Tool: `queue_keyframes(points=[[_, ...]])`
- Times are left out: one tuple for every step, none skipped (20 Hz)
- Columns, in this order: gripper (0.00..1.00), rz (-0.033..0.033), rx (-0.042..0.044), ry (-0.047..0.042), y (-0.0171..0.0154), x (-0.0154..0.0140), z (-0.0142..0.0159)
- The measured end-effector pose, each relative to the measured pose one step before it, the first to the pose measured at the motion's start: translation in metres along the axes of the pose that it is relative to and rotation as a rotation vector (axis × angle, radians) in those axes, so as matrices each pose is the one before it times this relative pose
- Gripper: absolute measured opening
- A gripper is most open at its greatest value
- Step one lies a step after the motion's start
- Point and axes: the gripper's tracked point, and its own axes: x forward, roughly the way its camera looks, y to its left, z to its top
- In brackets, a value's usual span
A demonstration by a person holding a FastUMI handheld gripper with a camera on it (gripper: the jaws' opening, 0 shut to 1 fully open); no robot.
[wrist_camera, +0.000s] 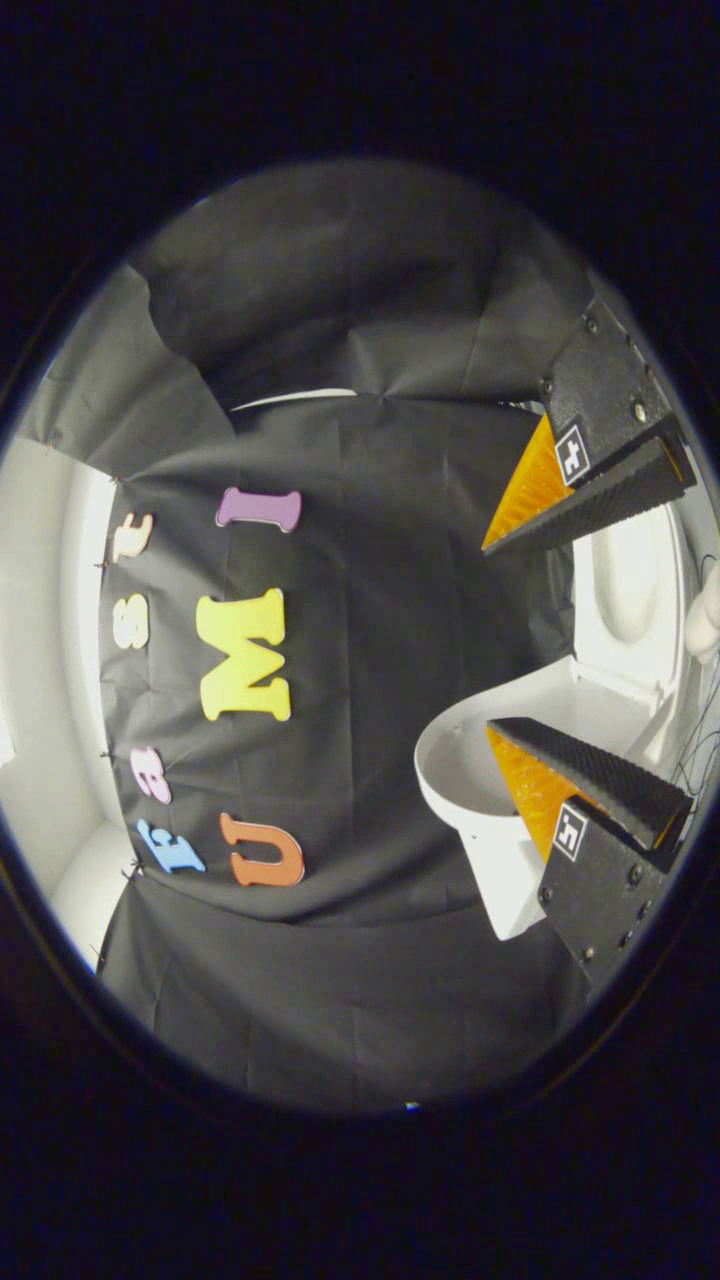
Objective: Open the toilet lid.
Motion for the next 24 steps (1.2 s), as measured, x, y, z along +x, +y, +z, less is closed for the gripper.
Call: queue_keyframes(points=[[1.00,-0.01493,0.00144,0.00496,-0.01643,-0.00414,-0.00866],[1.00,-0.01879,-0.00060,0.00347,-0.01775,-0.00334,-0.00777],[1.00,-0.01848,-0.00507,0.00501,-0.01587,-0.00467,-0.00757],[1.00,-0.01869,-0.00491,0.00985,-0.01503,-0.00216,-0.01034],[1.00,-0.01136,-0.00193,0.01580,-0.01239,-0.00316,-0.01044],[1.00,-0.01393,0.00158,0.01685,-0.01067,-0.00278,-0.01027],[1.00,-0.01615,0.00926,0.01235,-0.01099,-0.00256,-0.00917],[1.00,-0.01101,0.01222,0.00606,-0.01051,-0.00294,-0.00802],[1.00,-0.01603,0.01161,-0.00017,-0.00956,-0.00188,-0.00675],[1.00,-0.01053,0.00560,-0.00926,-0.00828,-0.00124,-0.00599],[1.00,-0.00075,-0.00390,-0.01036,-0.00342,-0.00185,-0.00478],[0.99,-0.00683,-0.01181,-0.00441,-0.00348,0.00012,-0.00594],[0.99,0.00056,-0.01222,-0.00294,-0.00249,-0.00098,-0.00434],[1.00,0.00230,-0.00762,-0.00048,-0.00187,-0.00071,-0.00243],[0.99,0.00259,0.00536,0.00165,-0.00228,-0.00097,-0.00174],[0.99,0.00351,0.01303,0.00500,-0.00238,0.00096,-0.00205],[0.99,0.00338,0.01459,0.00868,-0.00121,0.00007,-0.00183],[0.99,0.00041,0.00921,0.00252,-0.00118,0.00118,-0.00138],[0.99,-0.00521,0.00028,-0.00153,-0.00216,0.00013,0.00000],[0.99,-0.00404,-0.00166,-0.00090,-0.00235,0.00144,-0.00111],[0.99,-0.00213,0.00028,0.00566,-0.00067,0.00100,-0.00176],[0.99,0.00044,0.00319,0.00932,-0.00001,0.00106,-0.00283],[1.00,0.00318,0.00238,0.00997,0.00026,0.00123,-0.00295],[0.99,0.00107,0.00094,0.00558,-0.00008,0.00001,-0.00231]])
